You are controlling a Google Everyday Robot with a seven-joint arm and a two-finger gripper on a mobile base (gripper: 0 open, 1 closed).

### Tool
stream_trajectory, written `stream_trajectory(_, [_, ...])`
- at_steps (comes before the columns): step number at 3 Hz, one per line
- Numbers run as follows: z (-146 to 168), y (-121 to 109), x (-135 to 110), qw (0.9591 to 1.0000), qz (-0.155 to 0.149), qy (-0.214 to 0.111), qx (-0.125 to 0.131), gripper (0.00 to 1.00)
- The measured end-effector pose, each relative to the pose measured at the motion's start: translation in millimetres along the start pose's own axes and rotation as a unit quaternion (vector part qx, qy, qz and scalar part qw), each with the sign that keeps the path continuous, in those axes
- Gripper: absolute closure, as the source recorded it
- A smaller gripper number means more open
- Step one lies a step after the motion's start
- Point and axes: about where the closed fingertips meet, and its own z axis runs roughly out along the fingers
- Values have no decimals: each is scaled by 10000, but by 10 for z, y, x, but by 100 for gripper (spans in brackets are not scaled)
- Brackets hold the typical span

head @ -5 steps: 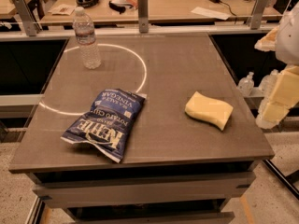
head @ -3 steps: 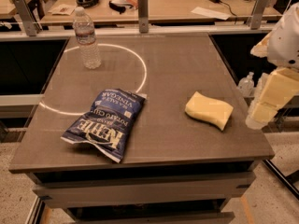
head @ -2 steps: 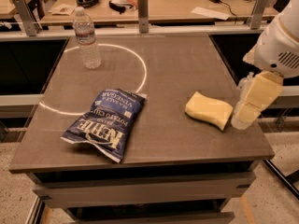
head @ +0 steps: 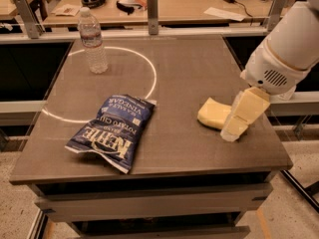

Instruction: Pick sponge

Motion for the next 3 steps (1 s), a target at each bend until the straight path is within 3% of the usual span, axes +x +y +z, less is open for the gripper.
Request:
stream_trajectory(2, [424, -81, -146, 9991, -306, -265, 157, 0])
stream_trajectory(3, [539, -179, -180, 9988, -301, -245, 297, 6])
